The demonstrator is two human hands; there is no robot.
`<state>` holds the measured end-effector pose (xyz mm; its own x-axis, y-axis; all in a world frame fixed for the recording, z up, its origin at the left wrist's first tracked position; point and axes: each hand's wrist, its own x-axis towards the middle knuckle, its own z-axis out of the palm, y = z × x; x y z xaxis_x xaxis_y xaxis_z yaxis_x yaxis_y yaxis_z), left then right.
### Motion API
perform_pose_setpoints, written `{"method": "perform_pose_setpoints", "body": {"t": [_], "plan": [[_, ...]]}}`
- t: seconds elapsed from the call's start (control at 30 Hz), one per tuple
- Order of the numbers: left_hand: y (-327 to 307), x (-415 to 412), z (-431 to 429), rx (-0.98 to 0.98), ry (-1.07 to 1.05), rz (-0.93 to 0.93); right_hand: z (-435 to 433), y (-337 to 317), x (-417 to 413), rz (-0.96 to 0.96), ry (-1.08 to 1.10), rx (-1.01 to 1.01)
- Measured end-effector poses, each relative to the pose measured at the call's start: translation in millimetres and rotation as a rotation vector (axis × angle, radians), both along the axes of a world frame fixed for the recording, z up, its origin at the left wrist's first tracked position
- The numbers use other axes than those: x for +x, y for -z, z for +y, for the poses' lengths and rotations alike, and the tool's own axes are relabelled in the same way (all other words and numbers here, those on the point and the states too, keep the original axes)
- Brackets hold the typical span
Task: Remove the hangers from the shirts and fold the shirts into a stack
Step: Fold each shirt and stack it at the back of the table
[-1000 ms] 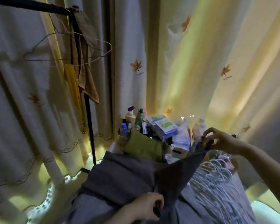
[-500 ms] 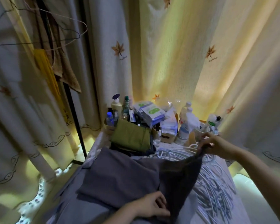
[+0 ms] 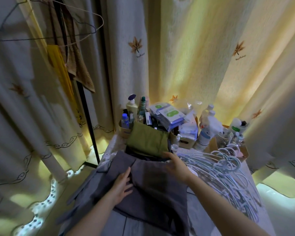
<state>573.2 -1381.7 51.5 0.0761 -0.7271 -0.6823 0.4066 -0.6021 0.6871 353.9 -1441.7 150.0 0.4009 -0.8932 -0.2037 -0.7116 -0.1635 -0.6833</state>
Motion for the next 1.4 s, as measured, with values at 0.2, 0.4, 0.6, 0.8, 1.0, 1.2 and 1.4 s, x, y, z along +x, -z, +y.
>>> {"method": "perform_pose_setpoints", "body": {"t": [0.2,0.4,0.6,0.8,1.0,1.2,1.4], "plan": [[5,-11,-18,-0.033,0.075,-0.029,18,61,-52,0.139,0.430,0.117],[-20,7,-45,-0.329,0.001,-0.346,18,75,-41,0.065,0.574,0.231],[-10,62,-30,-0.279,0.024,-0.826,35,93,-9,0.098,0.465,0.382],[4,48,-8,-0.661,0.212,-1.242,50,90,6,-0.077,0.541,0.498],[-9,-11,-16,-0.321,0.700,-0.605,58,53,20,-0.341,0.406,0.596],[-30,-54,-26,-0.143,0.808,-0.277,69,39,28,-0.358,0.221,0.408],[-18,-7,-48,-0.214,0.488,-0.277,62,49,36,-0.652,0.350,0.522]]}}
